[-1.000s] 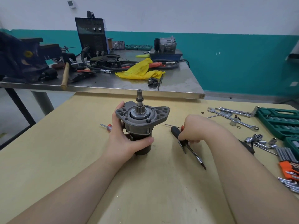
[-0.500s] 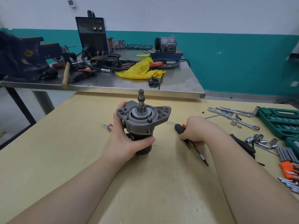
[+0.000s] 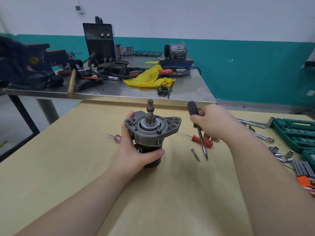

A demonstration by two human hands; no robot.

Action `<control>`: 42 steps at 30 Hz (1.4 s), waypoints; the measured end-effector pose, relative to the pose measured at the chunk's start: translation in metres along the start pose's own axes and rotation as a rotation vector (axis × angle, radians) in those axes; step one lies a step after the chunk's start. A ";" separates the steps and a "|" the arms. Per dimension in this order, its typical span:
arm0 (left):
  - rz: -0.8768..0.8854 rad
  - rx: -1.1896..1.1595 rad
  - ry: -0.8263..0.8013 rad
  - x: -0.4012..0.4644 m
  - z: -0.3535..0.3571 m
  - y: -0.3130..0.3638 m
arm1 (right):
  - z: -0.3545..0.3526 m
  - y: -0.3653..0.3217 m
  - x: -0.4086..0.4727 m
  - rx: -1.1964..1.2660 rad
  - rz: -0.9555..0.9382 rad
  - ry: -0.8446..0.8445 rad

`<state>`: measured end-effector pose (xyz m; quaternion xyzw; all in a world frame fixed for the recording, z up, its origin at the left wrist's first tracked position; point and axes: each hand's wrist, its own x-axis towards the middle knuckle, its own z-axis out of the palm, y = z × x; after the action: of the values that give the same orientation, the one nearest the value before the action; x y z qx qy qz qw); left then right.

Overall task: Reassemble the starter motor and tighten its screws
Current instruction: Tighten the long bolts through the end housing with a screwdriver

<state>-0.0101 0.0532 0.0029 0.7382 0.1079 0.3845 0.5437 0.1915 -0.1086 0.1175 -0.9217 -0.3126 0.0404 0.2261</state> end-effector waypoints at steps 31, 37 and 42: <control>0.058 -0.066 -0.006 -0.004 0.008 0.012 | -0.013 -0.084 -0.083 0.796 -0.556 0.352; 0.053 -0.073 -0.030 -0.004 0.007 0.011 | -0.020 -0.083 -0.084 0.846 -0.581 0.395; 0.040 -0.089 -0.018 -0.001 0.006 0.008 | -0.015 -0.083 -0.083 0.817 -0.598 0.371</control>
<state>-0.0084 0.0449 0.0088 0.7188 0.0710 0.3929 0.5691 0.0822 -0.1059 0.1620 -0.6211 -0.4750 -0.0707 0.6194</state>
